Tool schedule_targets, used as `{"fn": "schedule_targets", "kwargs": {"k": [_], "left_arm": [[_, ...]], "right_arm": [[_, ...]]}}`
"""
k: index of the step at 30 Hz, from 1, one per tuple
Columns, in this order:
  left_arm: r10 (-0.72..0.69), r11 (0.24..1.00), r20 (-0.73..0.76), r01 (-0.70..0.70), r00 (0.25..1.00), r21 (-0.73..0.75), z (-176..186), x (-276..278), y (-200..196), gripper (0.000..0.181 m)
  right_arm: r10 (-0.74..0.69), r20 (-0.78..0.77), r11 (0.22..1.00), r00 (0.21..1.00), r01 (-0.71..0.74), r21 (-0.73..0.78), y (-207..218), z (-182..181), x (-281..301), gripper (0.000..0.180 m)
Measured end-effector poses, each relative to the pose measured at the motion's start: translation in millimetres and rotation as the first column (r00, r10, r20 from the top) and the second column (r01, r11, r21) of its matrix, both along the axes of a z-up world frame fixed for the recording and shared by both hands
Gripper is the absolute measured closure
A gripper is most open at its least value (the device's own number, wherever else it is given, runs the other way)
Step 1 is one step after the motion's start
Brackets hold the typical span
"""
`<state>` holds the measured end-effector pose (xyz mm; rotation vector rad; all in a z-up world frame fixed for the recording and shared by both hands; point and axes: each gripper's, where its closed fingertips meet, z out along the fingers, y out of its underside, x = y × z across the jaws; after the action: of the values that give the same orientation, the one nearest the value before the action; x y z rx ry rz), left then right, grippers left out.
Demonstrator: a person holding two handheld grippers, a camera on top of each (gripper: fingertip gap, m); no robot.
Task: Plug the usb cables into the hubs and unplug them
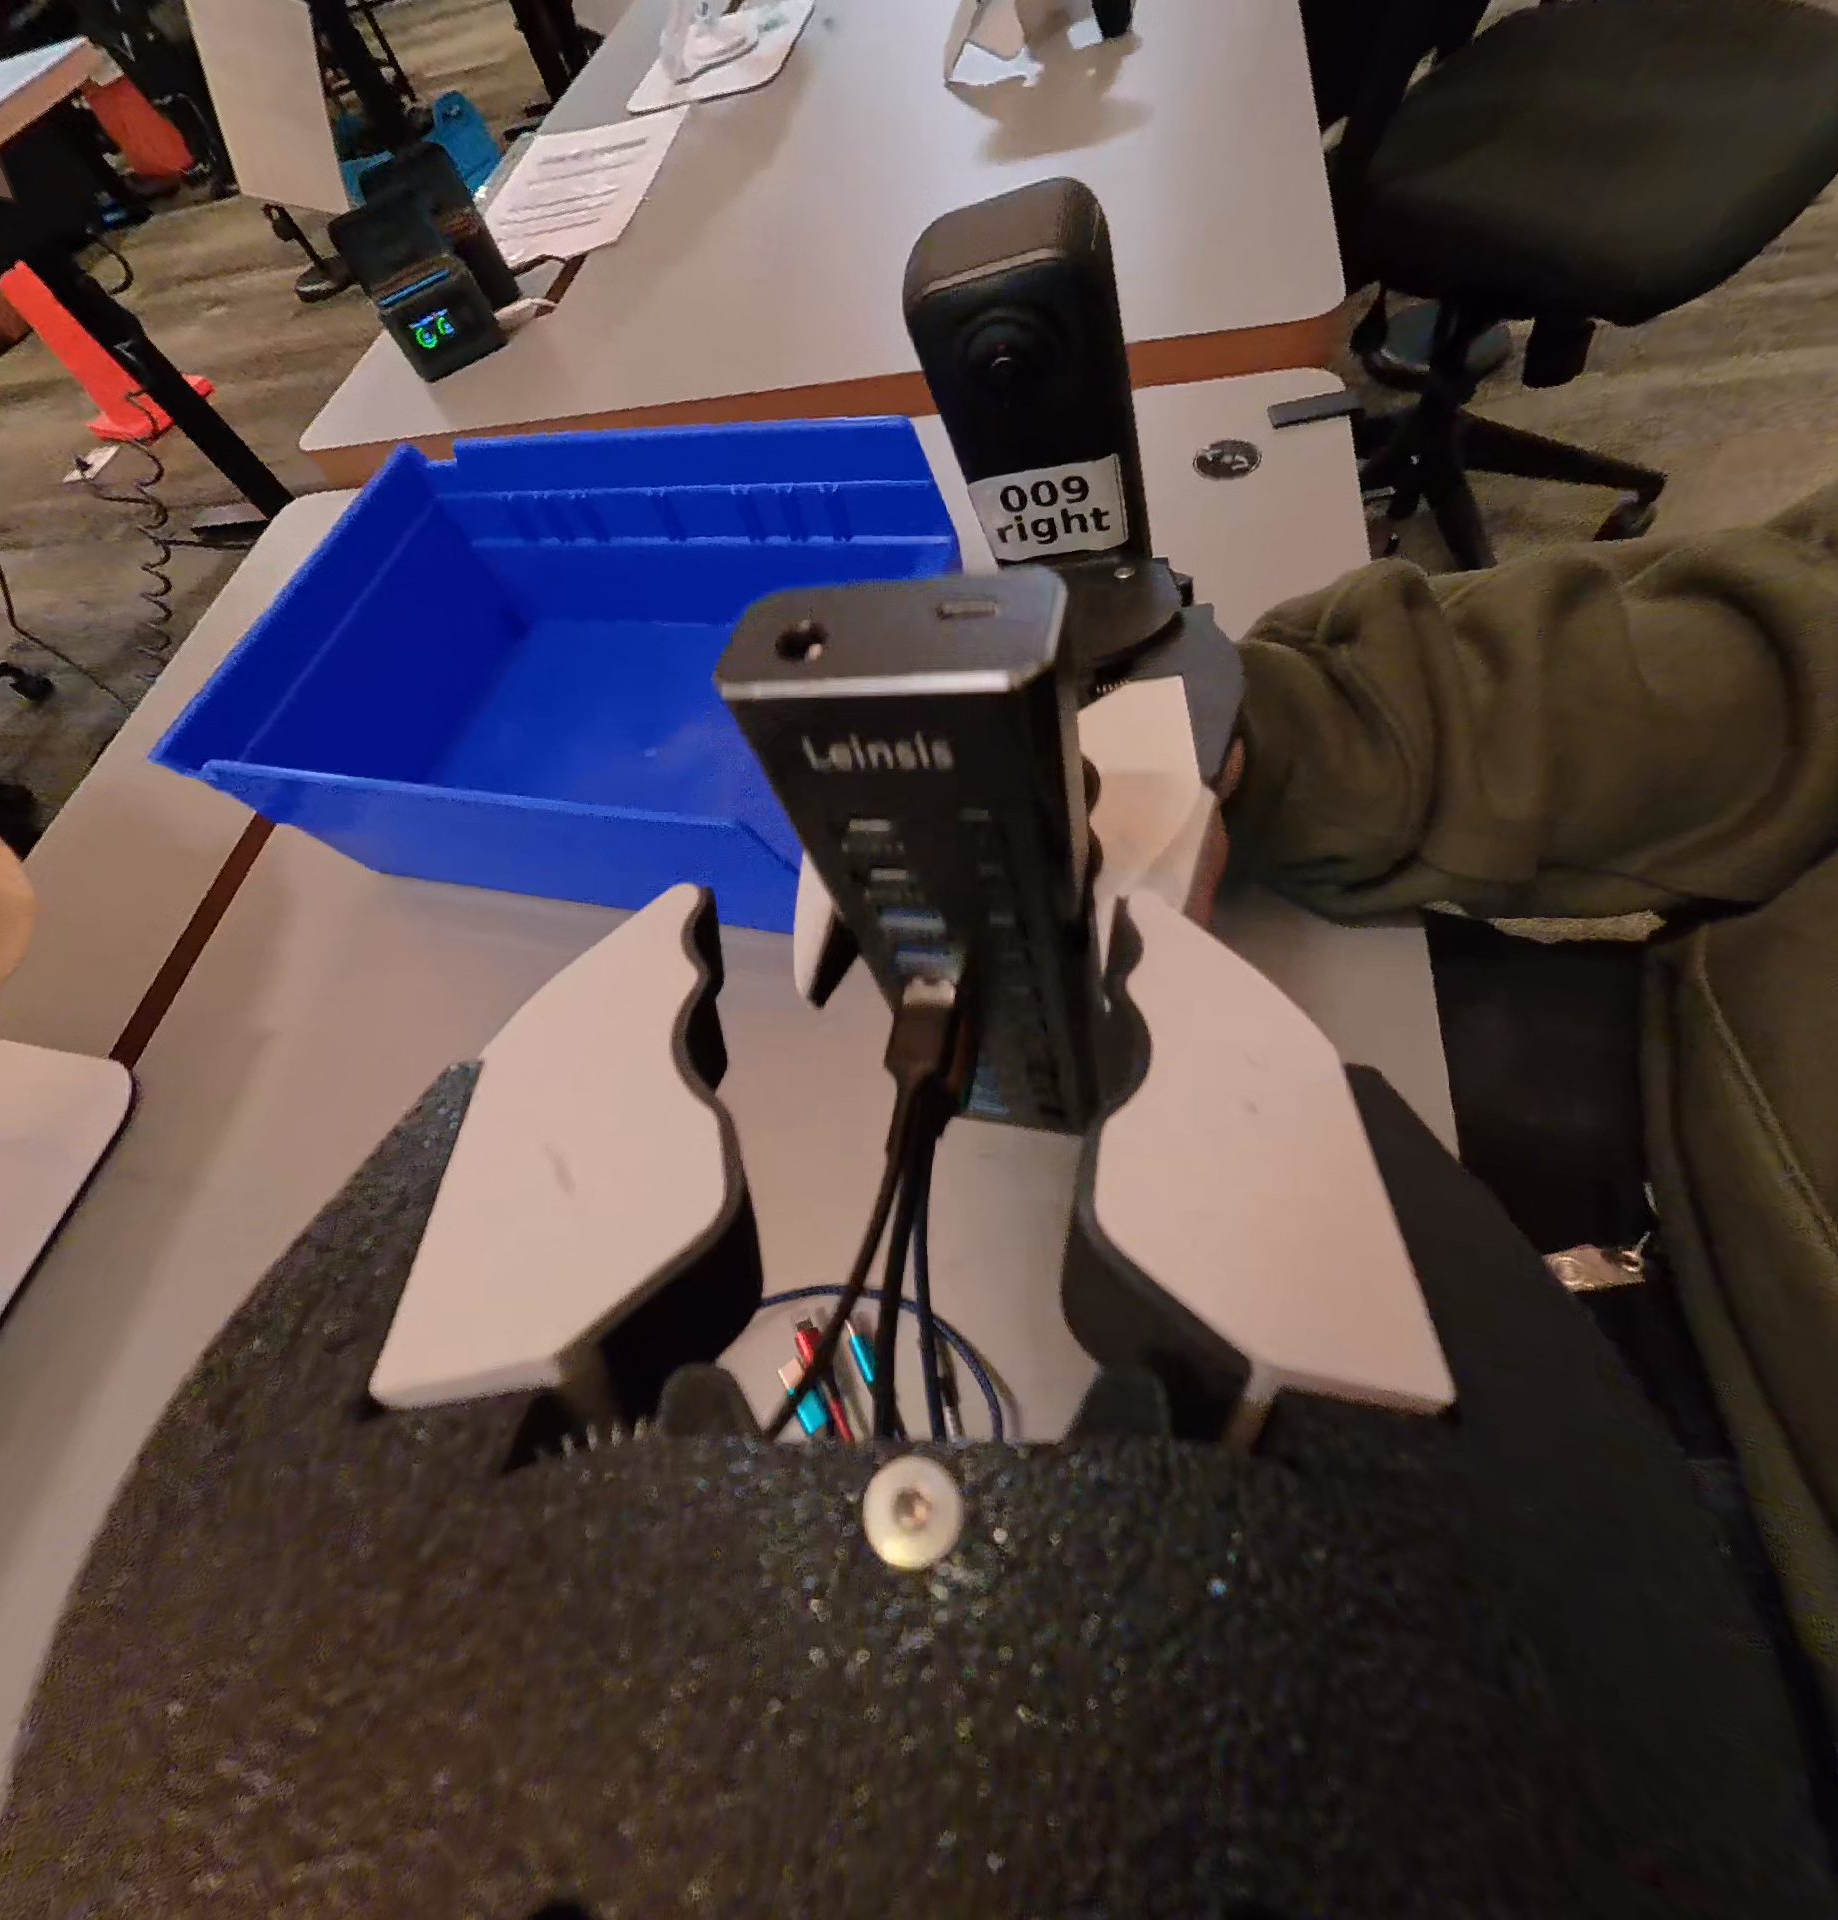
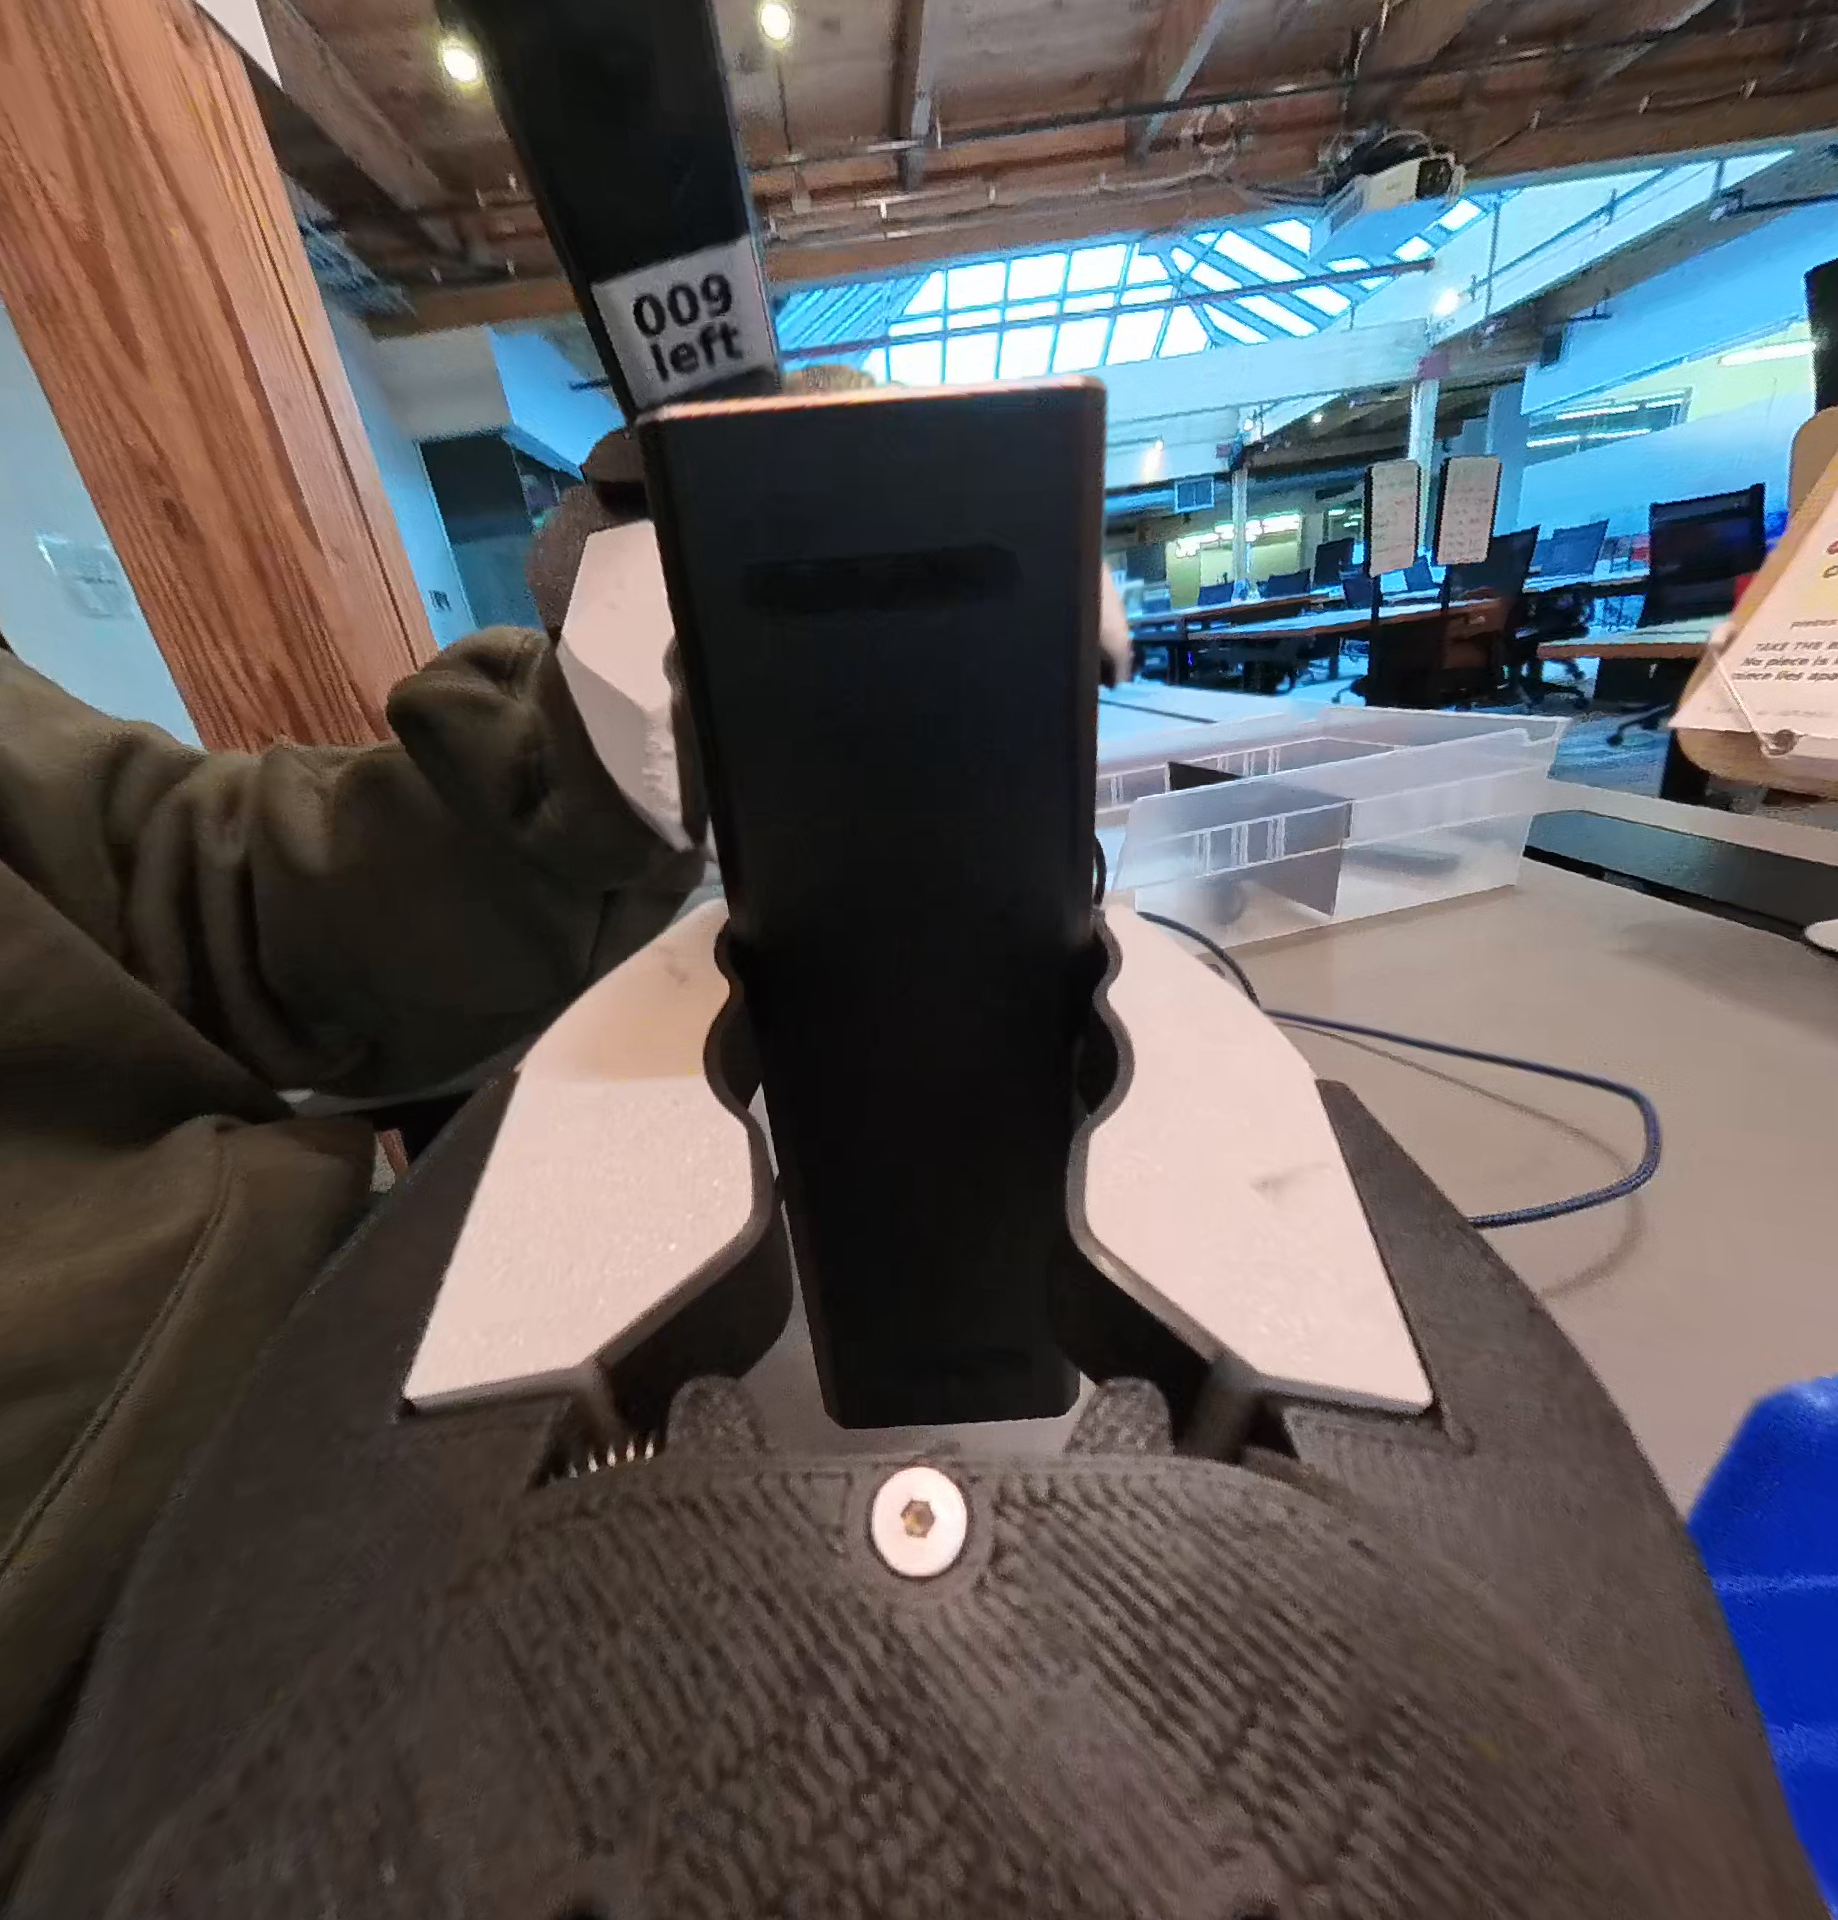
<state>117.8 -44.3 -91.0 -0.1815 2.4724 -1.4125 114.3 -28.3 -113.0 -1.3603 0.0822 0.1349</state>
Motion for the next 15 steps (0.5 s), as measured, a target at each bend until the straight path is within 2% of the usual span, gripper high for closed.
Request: {"fn": "schedule_targets", "kwargs": {"k": [3,7,9,12,15], "left_arm": [[0.027,0.998,-0.04,-0.029,0.999,-0.05,1.9,-4.3,14.4,0.115],[0.094,0.995,-0.131,-0.098,0.987,-0.025,-8.1,-9.5,31.4,0.144],[0.075,0.997,-0.158,-0.077,0.985,-0.01,-11.6,-17.1,28.1,0.149],[0.096,0.992,-0.102,-0.087,0.99,0.092,-22.3,-18.1,26.9,0.149],[0.116,0.985,-0.058,-0.107,0.992,0.139,-27.0,-17.3,22.3,0.157]], "right_arm": [[0.029,0.001,0.999,1.0,-0.029,0.034,-9.1,3.3,-1.9,0.119],[0.06,0.037,0.996,0.997,-0.062,0.059,-14.5,7.8,-8.0,0.119],[0.067,0.056,0.996,0.996,-0.07,0.054,-13.3,6.6,-10.5,0.119],[0.074,0.071,0.995,0.995,-0.078,0.061,-10.0,8.2,-14.3,0.119],[0.077,0.094,0.995,0.993,-0.083,0.056,-7.9,8.9,-17.6,0.119]]}}
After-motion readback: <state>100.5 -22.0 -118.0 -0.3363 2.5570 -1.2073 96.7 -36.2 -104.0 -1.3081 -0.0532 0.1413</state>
